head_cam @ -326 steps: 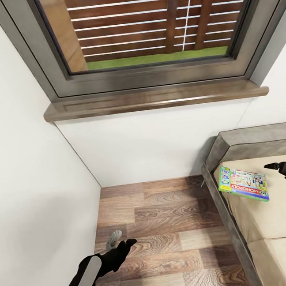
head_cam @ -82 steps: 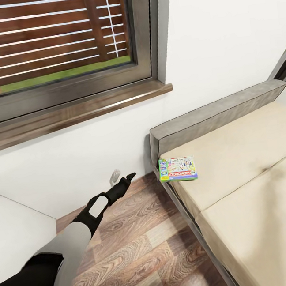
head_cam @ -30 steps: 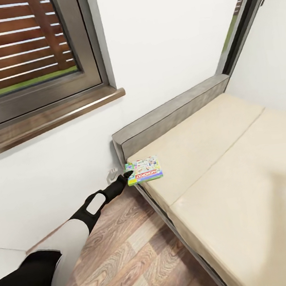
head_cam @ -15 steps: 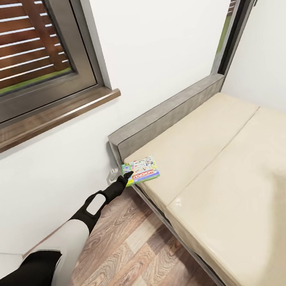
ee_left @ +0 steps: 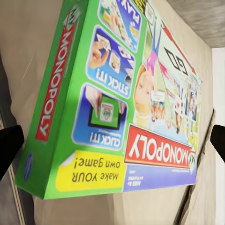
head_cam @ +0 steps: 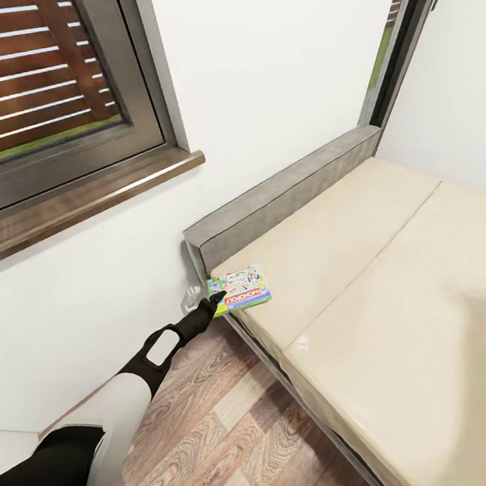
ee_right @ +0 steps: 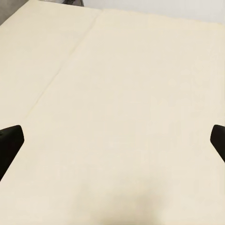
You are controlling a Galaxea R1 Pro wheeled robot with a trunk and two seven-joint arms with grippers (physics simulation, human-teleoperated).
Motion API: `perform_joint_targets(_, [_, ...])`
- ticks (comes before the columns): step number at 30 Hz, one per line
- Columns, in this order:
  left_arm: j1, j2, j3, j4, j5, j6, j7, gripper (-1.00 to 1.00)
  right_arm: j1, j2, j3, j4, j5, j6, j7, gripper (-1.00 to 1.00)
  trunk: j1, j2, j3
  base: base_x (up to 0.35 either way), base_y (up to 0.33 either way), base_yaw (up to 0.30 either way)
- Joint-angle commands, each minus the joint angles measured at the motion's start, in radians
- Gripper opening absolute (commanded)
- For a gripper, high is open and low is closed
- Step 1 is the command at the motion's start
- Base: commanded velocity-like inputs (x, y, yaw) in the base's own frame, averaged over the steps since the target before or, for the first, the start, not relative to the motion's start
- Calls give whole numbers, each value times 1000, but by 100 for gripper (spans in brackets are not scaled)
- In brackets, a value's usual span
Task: Put all the toys in the child's room - the three board games (two on the bed and one on the table), the two jigsaw puzzles on the table, and the tennis ball on the table - inside the toy box on the table in the child's room.
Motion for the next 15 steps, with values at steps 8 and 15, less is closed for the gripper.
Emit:
perform_joint_targets(8, [0,1,-4,0,9,4,-1,100,-1,0,-2,0,1,6,4,100,0,0,-1,0,0,-1])
perform_joint_targets(15, [1,1,-3,0,8,4,-1,100,-1,0,-2,0,1,6,4,100,0,0,-1,0,0,0])
